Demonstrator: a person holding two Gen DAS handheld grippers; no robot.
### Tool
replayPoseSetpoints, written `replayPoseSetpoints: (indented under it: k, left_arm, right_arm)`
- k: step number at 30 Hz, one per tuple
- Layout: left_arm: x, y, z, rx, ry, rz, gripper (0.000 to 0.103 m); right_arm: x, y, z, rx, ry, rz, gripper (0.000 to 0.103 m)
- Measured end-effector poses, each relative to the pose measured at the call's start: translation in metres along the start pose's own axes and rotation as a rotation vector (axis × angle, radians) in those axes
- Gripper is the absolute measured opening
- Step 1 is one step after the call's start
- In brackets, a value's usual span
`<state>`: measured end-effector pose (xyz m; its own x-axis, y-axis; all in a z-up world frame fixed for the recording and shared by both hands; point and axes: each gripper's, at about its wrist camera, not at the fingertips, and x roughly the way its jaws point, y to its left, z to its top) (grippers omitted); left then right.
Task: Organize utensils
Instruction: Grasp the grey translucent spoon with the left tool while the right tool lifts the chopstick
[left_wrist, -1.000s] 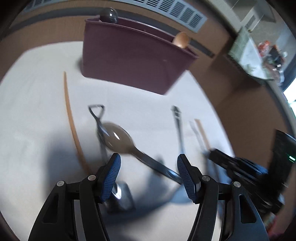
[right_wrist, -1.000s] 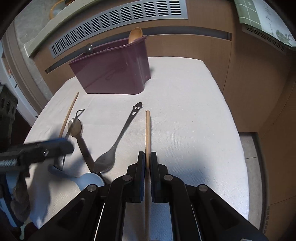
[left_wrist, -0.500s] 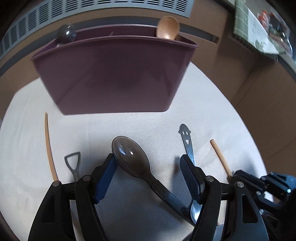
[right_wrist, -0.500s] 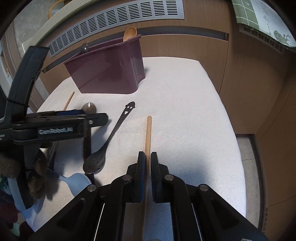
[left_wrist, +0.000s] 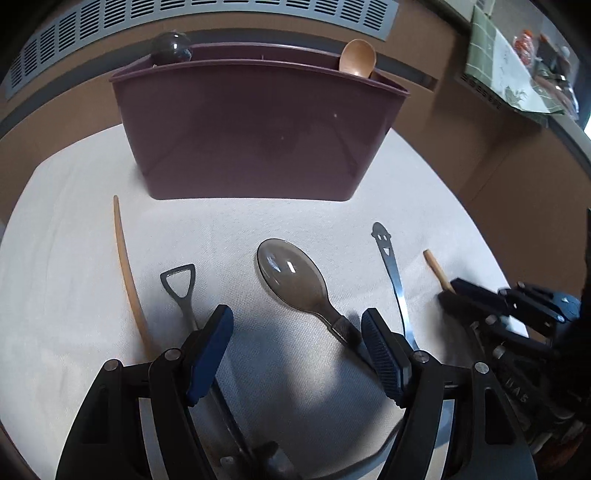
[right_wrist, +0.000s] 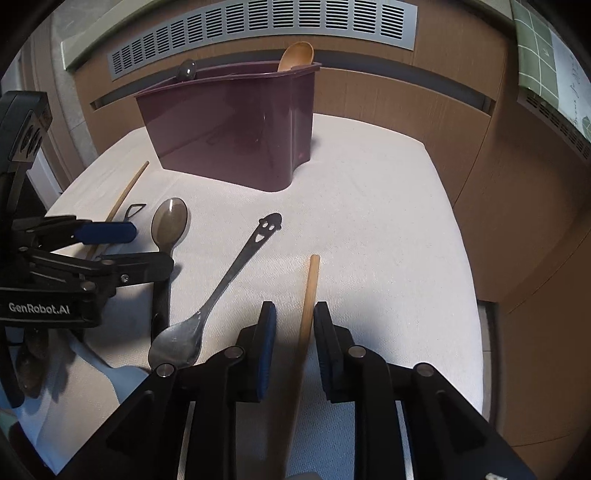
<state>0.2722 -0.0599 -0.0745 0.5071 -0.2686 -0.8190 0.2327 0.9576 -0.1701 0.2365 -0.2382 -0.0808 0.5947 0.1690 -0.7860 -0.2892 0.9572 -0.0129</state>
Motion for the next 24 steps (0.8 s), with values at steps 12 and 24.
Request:
replayPoseSetpoints:
  k: [12,24]
  left_arm:
    - [0.028,-0.037,0.019,-0.075,-0.056,0.234,0.077]
    - [0.002,-0.023,0.008,-0.138,-0.087,0.114,0.035]
  right_arm:
    - [-0.029,-0.033,-0.019,0.15,-0.07,-0.028,0.006]
    - [-0.046,-0.031,-0.017,0.182,-0.095,-0.025,0.006]
